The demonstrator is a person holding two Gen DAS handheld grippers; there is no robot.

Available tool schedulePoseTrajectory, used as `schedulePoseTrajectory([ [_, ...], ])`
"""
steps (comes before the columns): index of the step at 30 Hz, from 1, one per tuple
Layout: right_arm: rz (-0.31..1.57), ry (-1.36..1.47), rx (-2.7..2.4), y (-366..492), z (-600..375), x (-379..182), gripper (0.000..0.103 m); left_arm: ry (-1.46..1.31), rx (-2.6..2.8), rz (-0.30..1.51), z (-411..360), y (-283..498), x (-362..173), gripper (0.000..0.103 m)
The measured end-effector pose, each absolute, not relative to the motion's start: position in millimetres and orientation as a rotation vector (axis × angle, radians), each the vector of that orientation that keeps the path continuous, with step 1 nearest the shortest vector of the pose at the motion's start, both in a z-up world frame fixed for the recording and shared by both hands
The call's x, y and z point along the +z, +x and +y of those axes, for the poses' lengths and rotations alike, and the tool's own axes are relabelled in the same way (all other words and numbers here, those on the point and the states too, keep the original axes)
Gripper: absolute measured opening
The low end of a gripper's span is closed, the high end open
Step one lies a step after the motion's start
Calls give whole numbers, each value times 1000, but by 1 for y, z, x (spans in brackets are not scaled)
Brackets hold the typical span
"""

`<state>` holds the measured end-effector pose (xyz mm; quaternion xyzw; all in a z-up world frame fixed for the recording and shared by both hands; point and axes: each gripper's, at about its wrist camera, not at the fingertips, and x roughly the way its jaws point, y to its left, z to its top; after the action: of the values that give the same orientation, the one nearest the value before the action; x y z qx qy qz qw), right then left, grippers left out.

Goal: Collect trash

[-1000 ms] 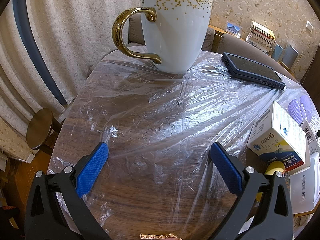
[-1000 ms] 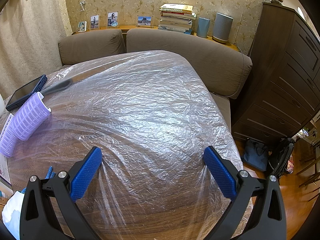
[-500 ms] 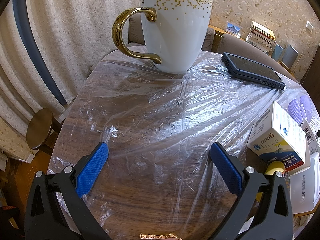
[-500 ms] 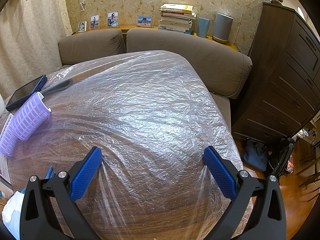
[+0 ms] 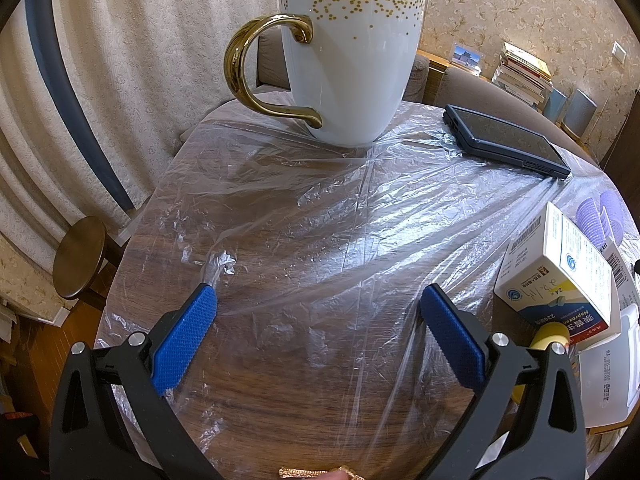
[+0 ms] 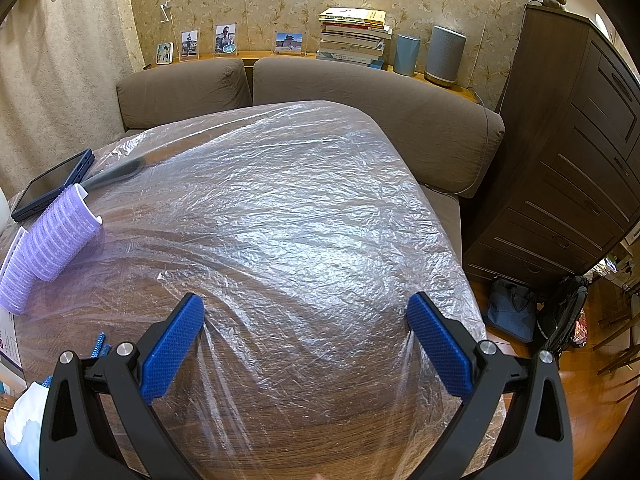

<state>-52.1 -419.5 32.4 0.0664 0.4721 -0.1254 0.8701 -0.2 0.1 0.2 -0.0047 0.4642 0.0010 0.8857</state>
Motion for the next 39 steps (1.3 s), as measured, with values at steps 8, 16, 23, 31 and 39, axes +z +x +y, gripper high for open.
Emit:
schedulePoseTrajectory([
  [8,987,139,-262,-52,-420,33,99,-12,7,965,0,0,0,102],
  [16,987,141,-264,-53,-420,33,99,-14,9,965,2,-1,1,102],
  [23,1009,131,-234,-53,-419,32,99,-26,36,965,2,0,1,102],
  [31,791,48,-77,-107,-400,111,99,-168,-87,910,17,-35,58,102],
  [39,775,-288,239,-175,-314,114,99,-67,-372,867,-44,-139,96,102],
])
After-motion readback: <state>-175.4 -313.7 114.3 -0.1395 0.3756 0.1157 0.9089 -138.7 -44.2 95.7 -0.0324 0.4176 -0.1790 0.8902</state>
